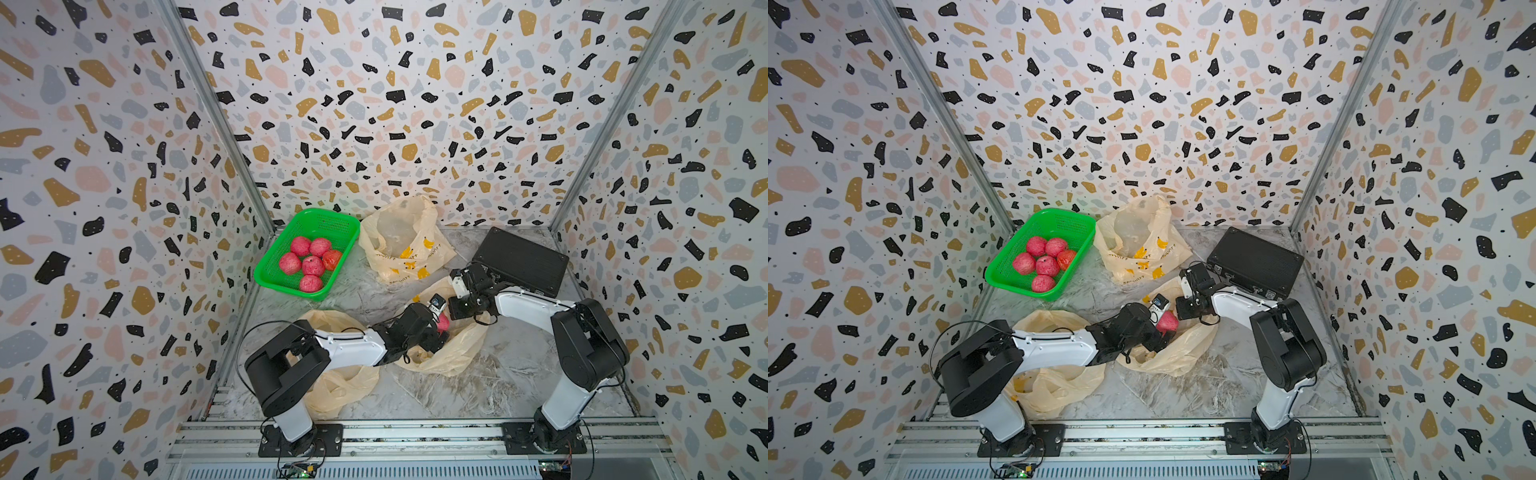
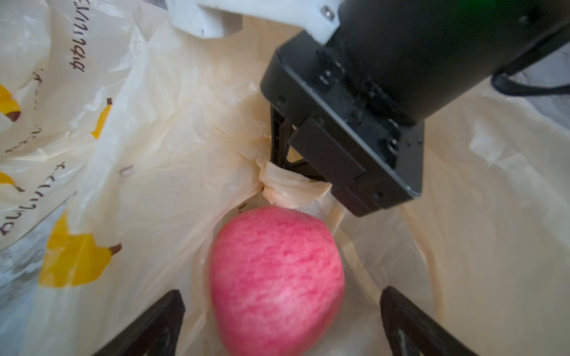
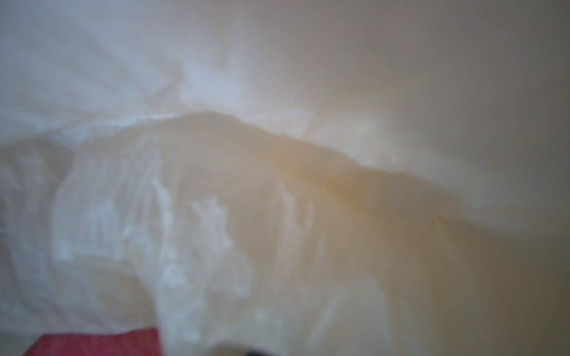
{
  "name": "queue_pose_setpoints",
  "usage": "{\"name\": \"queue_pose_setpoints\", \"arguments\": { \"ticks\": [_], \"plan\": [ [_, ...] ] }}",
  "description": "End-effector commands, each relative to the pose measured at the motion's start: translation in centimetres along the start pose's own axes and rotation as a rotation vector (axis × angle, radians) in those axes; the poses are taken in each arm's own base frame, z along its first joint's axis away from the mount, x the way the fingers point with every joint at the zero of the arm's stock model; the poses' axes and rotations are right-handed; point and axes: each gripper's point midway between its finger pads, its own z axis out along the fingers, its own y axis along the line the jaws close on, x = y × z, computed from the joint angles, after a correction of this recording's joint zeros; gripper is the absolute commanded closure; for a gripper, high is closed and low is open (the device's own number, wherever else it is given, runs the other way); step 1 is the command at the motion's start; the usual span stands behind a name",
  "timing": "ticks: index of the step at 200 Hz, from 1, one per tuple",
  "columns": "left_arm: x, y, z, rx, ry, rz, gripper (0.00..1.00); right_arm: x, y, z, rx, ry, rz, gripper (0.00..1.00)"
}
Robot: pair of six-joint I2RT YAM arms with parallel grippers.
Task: Untie the knot of a plastic bag & take out the apple
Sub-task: Adjust the plastic bag at the center of the board, then pick up the apple from the plastic bag.
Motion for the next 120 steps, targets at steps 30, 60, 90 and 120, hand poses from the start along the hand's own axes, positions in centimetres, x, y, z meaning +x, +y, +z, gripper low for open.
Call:
{"name": "queue_pose_setpoints", "arguments": {
  "ticks": [30,60,90,120],
  "plan": [
    [-1.0,0.3,1.8,-0.010,-0.021,0.038,0.04,-0.1,0.6,-1.4,-0.014,-0.019,-0.009,1.00],
    [-0.2,-0.2,1.7,0.032,0.004,0.020,0.22,-0.4,0.5,-1.6,-0.004,-0.021,-0.014,1.00],
    [-0.6,-0.3,1.1,0.047,-0.001,0.009,0.30,-0.4,0.7,-1.5,-0.009,-0.020,-0.012,1.00],
    [-2.0,-0.2,-0.7,0.075,-0.035,-0.006,0.38,-0.4,0.5,-1.5,-0.004,-0.018,-0.018,1.00]
  ]
}}
